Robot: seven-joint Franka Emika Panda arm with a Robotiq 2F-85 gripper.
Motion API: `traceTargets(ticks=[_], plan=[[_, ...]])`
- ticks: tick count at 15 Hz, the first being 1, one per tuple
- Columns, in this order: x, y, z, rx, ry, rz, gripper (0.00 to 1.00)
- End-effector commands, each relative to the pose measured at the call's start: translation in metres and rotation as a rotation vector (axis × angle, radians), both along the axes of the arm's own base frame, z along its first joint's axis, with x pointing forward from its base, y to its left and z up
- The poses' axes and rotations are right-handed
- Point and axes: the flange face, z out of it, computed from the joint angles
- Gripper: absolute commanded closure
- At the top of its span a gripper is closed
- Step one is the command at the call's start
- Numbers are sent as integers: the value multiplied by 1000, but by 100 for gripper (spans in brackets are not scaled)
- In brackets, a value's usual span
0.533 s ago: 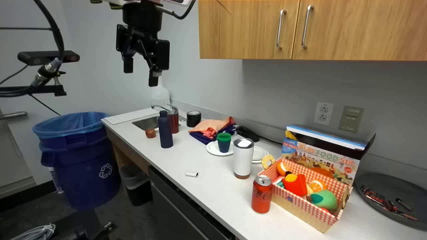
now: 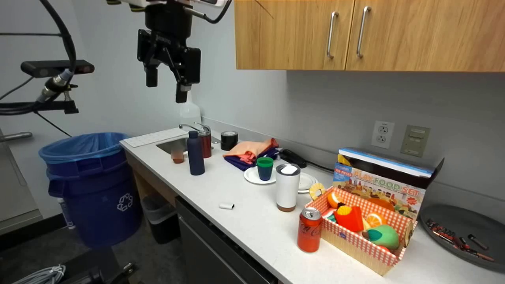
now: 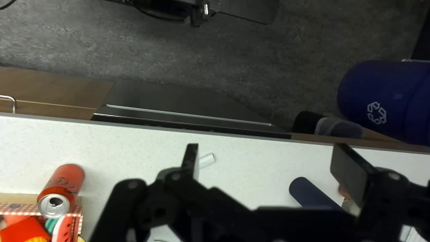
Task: Open the right cabinet door
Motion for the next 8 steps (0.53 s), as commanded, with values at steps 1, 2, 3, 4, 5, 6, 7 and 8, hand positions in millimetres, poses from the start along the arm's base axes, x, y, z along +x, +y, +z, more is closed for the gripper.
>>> traceTargets(ticks=[1, 2, 3, 4, 5, 6, 7, 8], plan=[[0, 0, 1, 0, 1, 0, 0], [0, 0, 1, 0, 1, 0, 0], [0, 0, 1, 0, 1, 0, 0], [0, 0, 1, 0, 1, 0, 0], [0, 0, 1, 0, 1, 0, 0], [0, 0, 1, 0, 1, 0, 0], [0, 0, 1, 0, 1, 0, 0], [50, 1, 28, -17, -4, 10, 0]])
